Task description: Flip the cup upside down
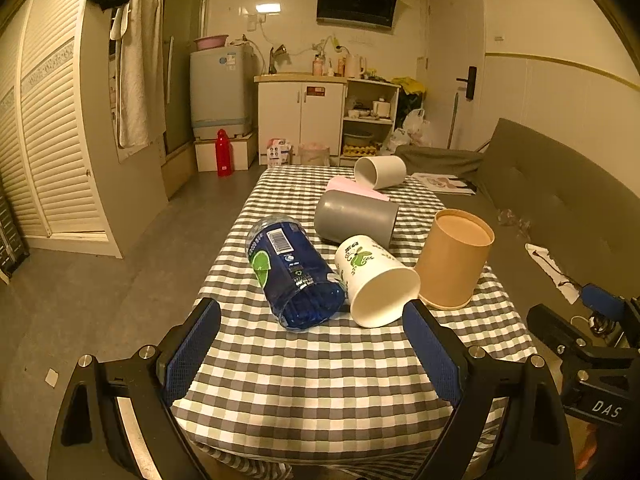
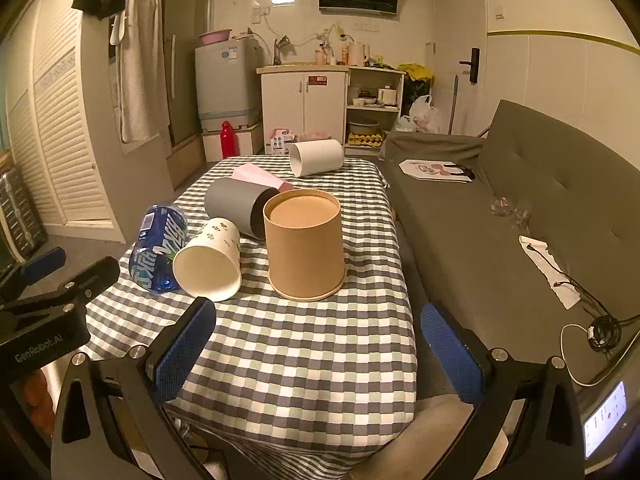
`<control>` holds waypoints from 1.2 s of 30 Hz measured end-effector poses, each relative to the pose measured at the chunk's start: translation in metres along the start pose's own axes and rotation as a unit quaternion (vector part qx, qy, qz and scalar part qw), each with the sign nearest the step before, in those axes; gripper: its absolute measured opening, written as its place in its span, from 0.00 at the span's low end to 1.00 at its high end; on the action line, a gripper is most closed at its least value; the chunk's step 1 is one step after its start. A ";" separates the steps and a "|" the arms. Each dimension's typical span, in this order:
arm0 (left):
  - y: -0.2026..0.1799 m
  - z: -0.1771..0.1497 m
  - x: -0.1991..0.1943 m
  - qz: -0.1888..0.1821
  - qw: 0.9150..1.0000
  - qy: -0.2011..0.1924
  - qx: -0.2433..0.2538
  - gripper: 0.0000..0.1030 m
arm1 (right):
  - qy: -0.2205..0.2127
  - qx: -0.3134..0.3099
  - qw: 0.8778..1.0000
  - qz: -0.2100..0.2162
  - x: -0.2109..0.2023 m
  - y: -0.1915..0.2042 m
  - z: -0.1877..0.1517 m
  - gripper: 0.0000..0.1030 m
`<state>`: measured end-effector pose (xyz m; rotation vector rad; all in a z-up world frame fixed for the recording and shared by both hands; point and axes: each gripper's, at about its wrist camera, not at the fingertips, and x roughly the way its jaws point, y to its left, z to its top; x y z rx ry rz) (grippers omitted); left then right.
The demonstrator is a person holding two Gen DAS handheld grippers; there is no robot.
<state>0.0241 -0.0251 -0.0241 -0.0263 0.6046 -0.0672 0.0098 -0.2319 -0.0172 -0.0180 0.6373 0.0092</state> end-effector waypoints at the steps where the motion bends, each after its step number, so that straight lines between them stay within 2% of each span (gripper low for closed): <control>1: 0.001 0.000 0.001 0.002 1.000 0.001 -0.001 0.92 | 0.000 0.000 1.000 0.000 0.000 0.000 0.000 1.00; 36: 0.006 0.004 -0.003 0.015 1.000 -0.003 -0.014 0.92 | 0.009 -0.005 1.000 0.000 0.005 0.001 -0.002 1.00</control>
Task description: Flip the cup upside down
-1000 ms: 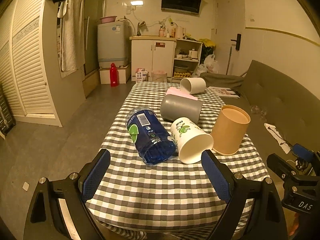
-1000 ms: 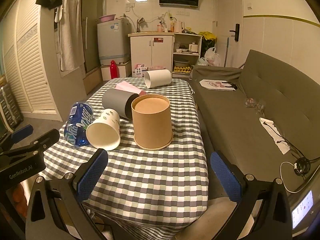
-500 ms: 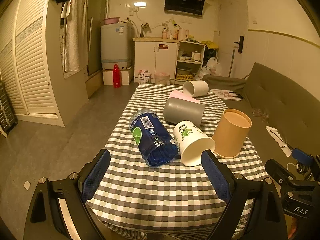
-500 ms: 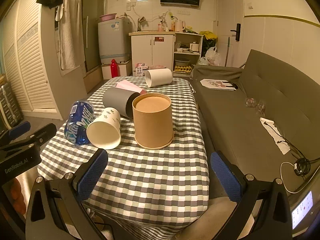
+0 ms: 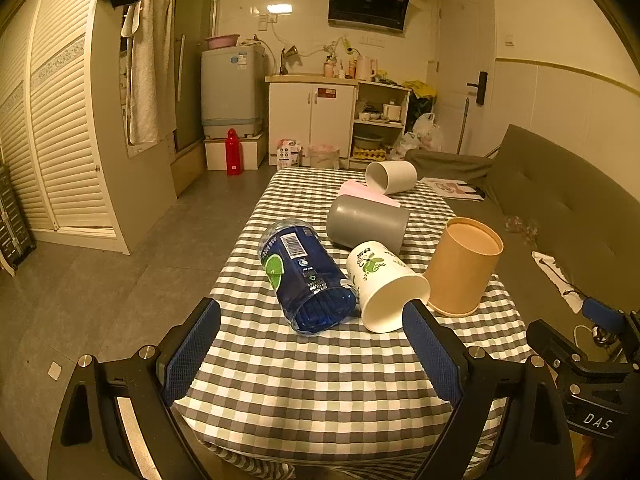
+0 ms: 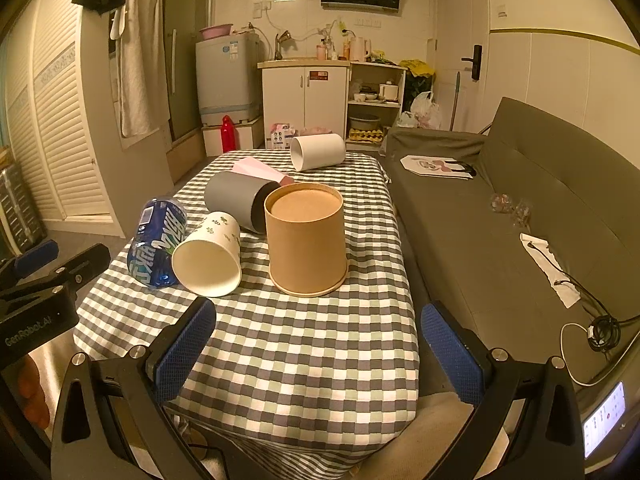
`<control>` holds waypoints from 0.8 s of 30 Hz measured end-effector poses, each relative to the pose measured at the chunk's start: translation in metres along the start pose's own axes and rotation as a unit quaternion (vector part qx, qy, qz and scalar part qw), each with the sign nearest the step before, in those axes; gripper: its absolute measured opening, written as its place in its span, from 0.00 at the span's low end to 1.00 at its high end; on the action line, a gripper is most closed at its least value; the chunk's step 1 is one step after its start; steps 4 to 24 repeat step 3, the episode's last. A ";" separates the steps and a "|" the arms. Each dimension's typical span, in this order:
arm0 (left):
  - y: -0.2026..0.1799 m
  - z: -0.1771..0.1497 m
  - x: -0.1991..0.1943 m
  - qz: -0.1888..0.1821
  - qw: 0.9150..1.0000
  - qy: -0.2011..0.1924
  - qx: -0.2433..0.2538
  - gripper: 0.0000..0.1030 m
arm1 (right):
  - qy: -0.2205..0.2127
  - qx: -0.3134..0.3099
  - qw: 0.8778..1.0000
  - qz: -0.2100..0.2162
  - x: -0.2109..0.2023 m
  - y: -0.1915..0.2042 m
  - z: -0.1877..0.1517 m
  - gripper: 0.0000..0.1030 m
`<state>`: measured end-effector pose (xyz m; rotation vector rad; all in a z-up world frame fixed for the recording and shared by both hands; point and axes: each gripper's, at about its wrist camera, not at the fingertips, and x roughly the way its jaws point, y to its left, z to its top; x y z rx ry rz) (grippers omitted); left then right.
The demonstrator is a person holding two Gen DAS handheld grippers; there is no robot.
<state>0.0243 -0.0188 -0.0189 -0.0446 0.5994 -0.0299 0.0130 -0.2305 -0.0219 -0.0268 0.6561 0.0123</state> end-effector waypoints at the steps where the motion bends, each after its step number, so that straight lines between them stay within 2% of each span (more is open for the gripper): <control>1: 0.000 0.000 0.000 0.000 1.000 0.000 -0.001 0.92 | 0.001 0.000 1.000 0.000 0.000 0.000 0.000 1.00; 24: 0.000 0.000 0.000 0.000 1.000 0.000 -0.001 0.92 | 0.002 0.000 1.000 0.000 0.001 0.000 0.000 1.00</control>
